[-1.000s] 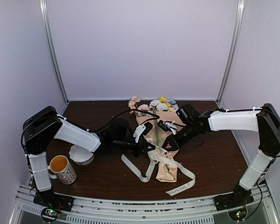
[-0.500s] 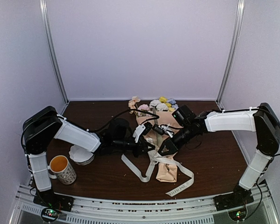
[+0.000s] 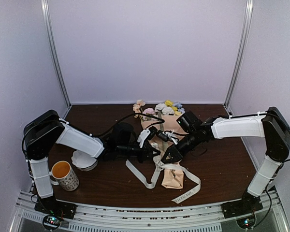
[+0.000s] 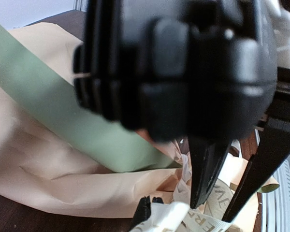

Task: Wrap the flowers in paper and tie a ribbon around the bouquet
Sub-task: Cross the half-tied ribbon over the folded bouquet, then tie the half-tied ribbon around the folded bouquet.

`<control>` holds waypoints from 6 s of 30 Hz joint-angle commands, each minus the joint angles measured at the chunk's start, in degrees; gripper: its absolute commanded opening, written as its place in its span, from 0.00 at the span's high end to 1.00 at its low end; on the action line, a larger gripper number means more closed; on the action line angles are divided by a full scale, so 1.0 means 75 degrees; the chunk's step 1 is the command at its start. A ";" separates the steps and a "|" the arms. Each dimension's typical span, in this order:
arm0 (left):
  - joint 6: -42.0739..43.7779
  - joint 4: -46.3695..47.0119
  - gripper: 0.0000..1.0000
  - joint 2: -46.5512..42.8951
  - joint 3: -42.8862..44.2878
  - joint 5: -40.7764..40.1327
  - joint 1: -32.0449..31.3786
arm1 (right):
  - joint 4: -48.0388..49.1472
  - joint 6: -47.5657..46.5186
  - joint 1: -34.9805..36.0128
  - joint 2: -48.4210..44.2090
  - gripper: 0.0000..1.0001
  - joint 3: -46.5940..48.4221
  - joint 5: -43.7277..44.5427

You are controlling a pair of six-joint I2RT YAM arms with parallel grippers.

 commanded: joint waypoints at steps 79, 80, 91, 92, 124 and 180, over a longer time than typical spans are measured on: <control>-0.0191 0.0648 1.00 0.0140 -0.0189 0.0318 0.0152 | 0.2048 0.2867 -0.0395 -0.2680 0.59 -0.1936 0.3390; -0.0194 0.0653 1.00 0.0150 -0.0183 0.0308 0.0152 | 0.2436 0.3065 -0.0377 -0.2598 0.52 -0.1982 0.3149; -0.0183 0.0631 1.00 0.0164 -0.0178 0.0321 0.0152 | 0.3671 0.3796 -0.0130 -0.1619 0.39 -0.2061 0.2974; -0.0183 0.0626 1.00 0.0165 -0.0176 0.0328 0.0152 | 0.3555 0.3742 -0.0107 -0.1535 0.39 -0.2027 0.3044; -0.0149 0.0519 1.00 0.0121 -0.0230 0.0242 0.0152 | 0.2618 0.3898 -0.0017 -0.1919 1.00 -0.2201 0.3648; -0.1508 -0.1876 1.00 0.0390 -0.1020 -0.0462 0.1340 | 0.3031 0.5550 -0.2620 -0.4175 1.00 -0.6545 0.4148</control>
